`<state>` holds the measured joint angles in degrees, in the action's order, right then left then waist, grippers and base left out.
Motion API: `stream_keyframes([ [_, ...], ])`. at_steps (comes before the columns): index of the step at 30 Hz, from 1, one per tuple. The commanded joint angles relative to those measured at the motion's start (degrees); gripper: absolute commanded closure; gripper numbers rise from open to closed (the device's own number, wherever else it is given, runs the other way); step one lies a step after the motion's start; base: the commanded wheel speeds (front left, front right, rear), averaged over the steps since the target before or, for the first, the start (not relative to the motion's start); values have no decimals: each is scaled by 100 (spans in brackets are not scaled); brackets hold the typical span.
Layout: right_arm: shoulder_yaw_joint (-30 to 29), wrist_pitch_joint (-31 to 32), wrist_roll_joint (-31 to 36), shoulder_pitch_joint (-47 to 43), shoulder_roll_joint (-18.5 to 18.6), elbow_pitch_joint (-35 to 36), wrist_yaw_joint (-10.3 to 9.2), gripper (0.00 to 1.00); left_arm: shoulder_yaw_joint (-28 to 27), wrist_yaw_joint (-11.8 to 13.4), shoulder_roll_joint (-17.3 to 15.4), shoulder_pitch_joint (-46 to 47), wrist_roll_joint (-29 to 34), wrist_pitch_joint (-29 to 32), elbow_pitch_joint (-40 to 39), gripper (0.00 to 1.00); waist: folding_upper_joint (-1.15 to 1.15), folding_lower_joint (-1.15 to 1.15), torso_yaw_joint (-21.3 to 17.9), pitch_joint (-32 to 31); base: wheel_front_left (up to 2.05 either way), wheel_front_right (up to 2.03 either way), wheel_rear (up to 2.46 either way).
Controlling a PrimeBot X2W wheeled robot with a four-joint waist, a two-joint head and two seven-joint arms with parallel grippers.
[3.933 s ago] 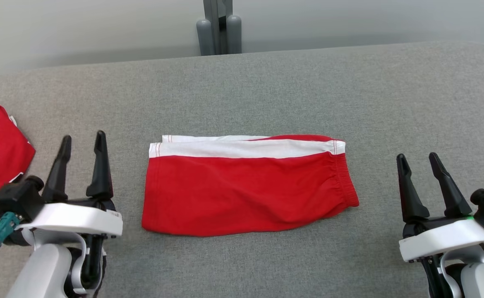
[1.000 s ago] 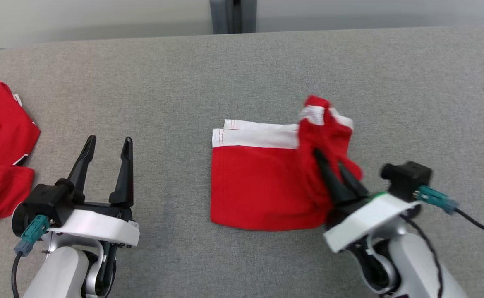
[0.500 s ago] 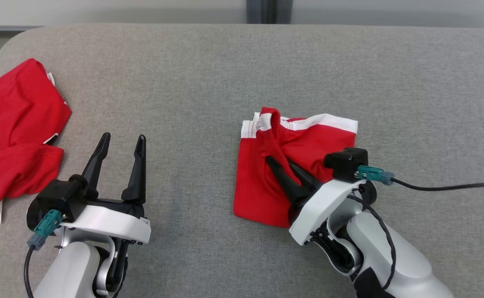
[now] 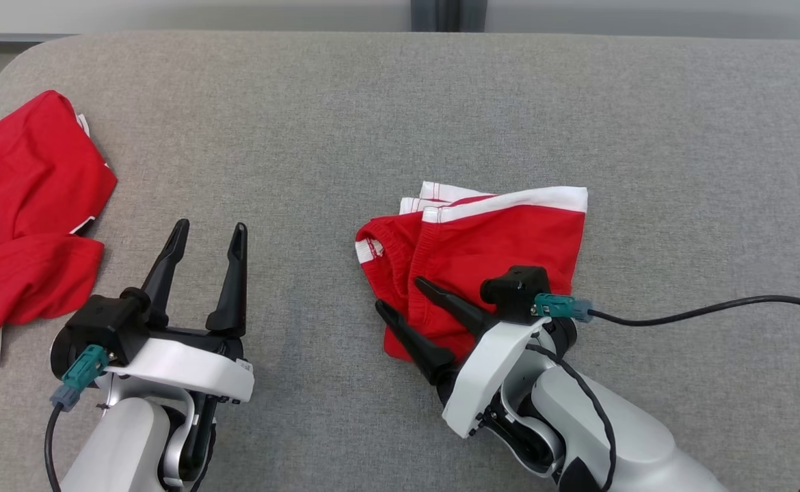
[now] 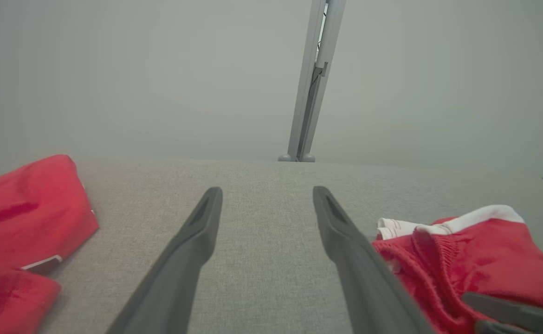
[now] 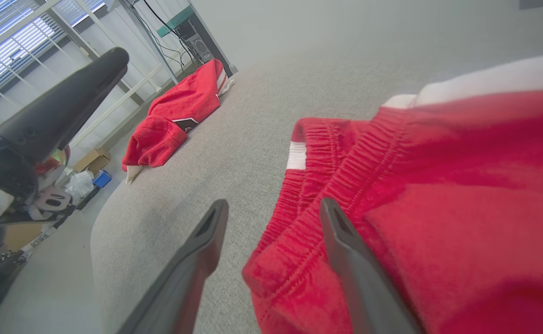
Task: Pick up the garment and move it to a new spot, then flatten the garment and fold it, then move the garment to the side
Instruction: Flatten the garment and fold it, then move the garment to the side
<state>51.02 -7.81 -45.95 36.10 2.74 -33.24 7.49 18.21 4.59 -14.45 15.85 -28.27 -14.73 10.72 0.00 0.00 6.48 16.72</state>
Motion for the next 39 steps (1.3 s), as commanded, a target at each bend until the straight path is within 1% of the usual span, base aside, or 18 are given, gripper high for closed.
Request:
stream_keyframes([
  [1,42,-115,63,76,30,-43,0,0,-27,-7,-12,108,30,-32,15,0,0,0,-21,-12,0,0,0],
  [5,-127,-444,226,88,30,-7,0,0,-48,-2,-12,53,49,-36,34,0,0,0,-86,-78,0,0,0],
  [9,-649,-639,405,-116,34,164,0,0,-93,37,-57,-71,57,-38,21,0,0,0,-195,-190,0,0,0],
  [11,-1040,-685,543,-256,34,260,0,0,-119,54,-83,-124,56,-39,1,0,0,0,-259,-250,0,0,0],
  [16,-2235,-728,1238,-717,50,494,0,0,-207,156,-183,-251,39,-24,-87,0,0,0,-448,-387,0,0,0],
  [17,-2726,-732,1505,-922,66,657,0,0,-234,204,-222,-290,34,6,-142,0,0,0,-519,-431,0,0,0],
  [19,-3197,-712,1812,-1115,96,851,-1,0,-257,242,-254,-336,35,33,-197,0,0,0,-583,-474,0,0,0],
  [23,-4026,-507,2398,-1521,103,1321,0,0,-298,314,-318,-387,17,87,-305,0,0,0,-669,-566,0,0,0],
  [25,-4343,-373,2722,-1715,100,1576,-1,0,-327,371,-364,-428,45,109,-336,0,0,0,-698,-621,0,0,0],
  [29,-4745,-44,3166,-2130,76,2060,0,0,-350,457,-408,-530,48,137,-397,0,0,0,-729,-720,0,0,0],
  [30,-4745,-44,3166,-2130,76,2060,0,0,-350,457,-408,-530,48,137,-397,0,0,0,-729,-720,0,0,0],
  [34,-4958,256,3418,-2542,59,2495,0,0,-346,463,-432,-646,12,158,-436,0,0,0,-731,-792,0,0,0],
  [39,-5183,544,3516,-3011,40,2939,-1,0,-334,505,-478,-778,-21,210,-479,0,0,0,-715,-880,0,0,0],
])
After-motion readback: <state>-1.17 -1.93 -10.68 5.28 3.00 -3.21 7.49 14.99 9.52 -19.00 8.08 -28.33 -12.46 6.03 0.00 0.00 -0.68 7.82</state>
